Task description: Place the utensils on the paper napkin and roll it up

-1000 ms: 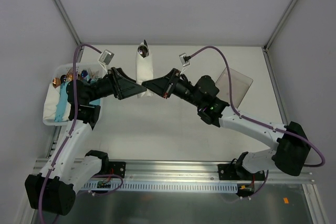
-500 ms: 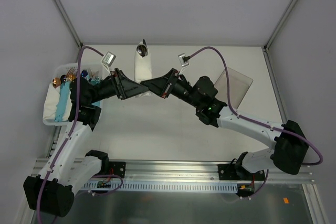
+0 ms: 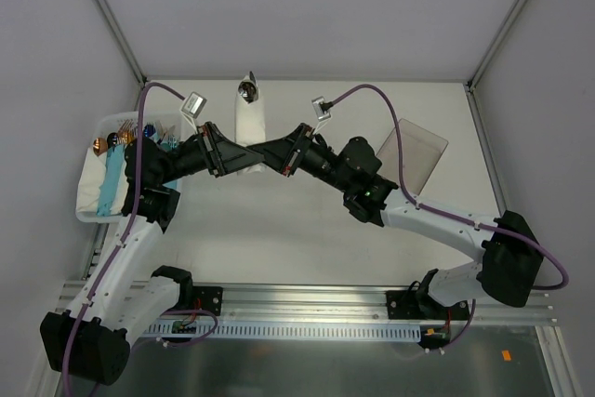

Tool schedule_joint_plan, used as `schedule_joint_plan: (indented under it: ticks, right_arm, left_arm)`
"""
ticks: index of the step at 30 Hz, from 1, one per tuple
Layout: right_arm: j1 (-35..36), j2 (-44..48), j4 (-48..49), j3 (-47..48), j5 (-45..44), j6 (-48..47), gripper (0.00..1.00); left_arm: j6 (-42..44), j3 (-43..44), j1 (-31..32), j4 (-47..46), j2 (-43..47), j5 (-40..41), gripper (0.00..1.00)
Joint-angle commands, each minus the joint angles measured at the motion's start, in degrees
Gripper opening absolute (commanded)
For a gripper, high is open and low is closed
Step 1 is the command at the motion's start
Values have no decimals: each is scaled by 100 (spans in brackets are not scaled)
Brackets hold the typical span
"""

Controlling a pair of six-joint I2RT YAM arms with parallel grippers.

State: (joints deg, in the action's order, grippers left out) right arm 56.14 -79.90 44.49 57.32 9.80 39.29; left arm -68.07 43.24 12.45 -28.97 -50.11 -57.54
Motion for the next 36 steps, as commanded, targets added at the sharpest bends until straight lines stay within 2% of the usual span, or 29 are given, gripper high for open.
schedule_joint_plan:
  ticks: [1, 2, 14, 21, 30, 36]
  right_arm:
    - [37, 141, 403, 157, -321, -88, 0]
    - [29, 141, 376, 165, -321, -88, 0]
    - [-68, 106, 315, 122, -418, 298, 0]
    - [-156, 97, 534, -1, -400, 588, 0]
    - [-191, 53, 587, -28, -374, 694, 0]
    - [-200, 44, 596, -28, -383, 712, 0]
  left_arm:
    - [31, 105, 109, -582, 159, -117, 29]
    - [5, 97, 109, -644, 177, -117, 34]
    - [-118, 79, 126, -1197, 212, -363, 42]
    - [-303, 9, 118, -1629, 194, -486, 41]
    - [-198, 35, 135, -1699, 177, -653, 45]
    - [-22, 44, 153, -1569, 185, -785, 43]
